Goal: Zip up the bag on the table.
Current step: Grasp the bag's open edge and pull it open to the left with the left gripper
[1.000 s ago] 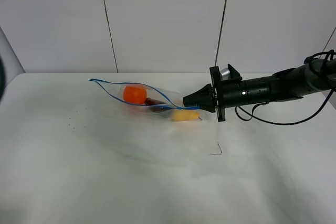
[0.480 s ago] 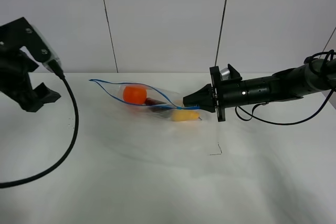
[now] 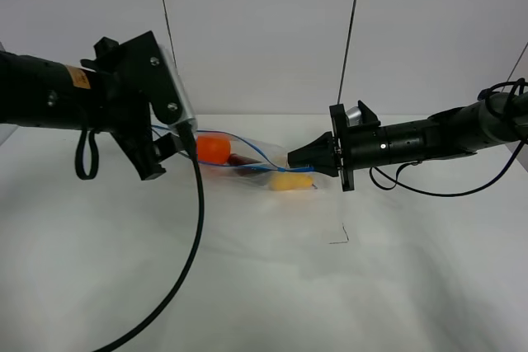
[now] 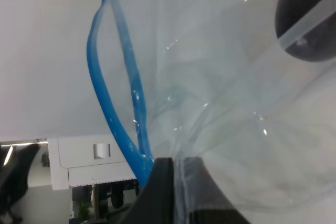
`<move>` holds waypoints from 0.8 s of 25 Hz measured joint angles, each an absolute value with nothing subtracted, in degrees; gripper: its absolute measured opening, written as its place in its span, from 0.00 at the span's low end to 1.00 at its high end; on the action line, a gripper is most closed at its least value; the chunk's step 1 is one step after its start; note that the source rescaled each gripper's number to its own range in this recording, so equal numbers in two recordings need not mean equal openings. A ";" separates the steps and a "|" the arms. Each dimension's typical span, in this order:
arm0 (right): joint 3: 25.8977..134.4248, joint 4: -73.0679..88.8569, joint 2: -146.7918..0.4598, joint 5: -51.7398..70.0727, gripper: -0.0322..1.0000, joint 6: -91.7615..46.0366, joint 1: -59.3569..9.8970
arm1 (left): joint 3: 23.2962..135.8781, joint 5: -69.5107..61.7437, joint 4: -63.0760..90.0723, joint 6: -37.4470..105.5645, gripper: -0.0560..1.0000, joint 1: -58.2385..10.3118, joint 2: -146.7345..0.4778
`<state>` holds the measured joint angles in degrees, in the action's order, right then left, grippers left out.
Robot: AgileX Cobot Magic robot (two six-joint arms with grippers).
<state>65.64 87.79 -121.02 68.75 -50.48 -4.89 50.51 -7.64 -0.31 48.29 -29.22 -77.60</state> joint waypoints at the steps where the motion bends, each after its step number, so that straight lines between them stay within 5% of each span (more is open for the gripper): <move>1: 65.64 87.79 -121.02 68.75 0.03 -50.48 -4.89 | 50.51 -6.01 -0.31 48.29 0.97 -30.32 -78.24; 20: 65.64 89.70 -121.02 68.75 0.03 -50.48 -4.89 | 50.51 23.16 -0.37 49.77 0.97 -44.14 -99.78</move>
<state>65.64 89.70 -121.02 68.75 -50.48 -4.89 50.51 23.16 -0.37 49.77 -44.14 -99.78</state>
